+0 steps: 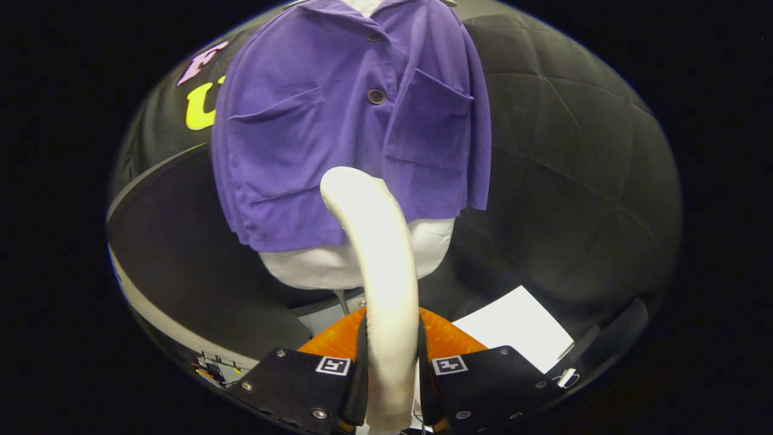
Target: Iron the clothes twice with a garment steamer, once on the left side and once on the right side.
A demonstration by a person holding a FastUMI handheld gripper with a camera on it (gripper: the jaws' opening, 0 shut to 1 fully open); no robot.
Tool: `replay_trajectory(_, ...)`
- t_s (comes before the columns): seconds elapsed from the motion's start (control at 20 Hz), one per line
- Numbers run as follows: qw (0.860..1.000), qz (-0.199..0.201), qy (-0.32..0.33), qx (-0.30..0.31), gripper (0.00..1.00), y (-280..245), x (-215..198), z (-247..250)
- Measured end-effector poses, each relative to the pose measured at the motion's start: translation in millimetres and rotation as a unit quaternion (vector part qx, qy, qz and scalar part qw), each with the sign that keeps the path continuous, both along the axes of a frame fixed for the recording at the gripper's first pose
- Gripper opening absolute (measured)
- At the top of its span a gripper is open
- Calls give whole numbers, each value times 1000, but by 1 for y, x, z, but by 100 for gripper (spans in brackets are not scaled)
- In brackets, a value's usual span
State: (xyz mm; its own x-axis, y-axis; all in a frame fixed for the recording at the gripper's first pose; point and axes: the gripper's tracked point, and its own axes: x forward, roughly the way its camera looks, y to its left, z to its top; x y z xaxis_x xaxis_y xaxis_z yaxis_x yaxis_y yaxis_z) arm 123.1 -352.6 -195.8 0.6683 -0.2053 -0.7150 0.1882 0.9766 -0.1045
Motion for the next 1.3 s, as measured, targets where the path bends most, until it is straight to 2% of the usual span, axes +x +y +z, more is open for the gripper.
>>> replay_trajectory(0.3,993,107,-48,13,34,52,-21,70)
replay_trajectory(0.6,968,208,-131,41,34,117,-43,179)
replay_trajectory(0.8,953,231,-191,34,34,156,-45,252)
replay_trajectory(0.9,946,231,-223,39,34,176,-43,287)
replay_trajectory(1.05,938,225,-262,24,34,211,-40,323)
replay_trajectory(1.3,933,212,-291,1,34,272,-43,359)
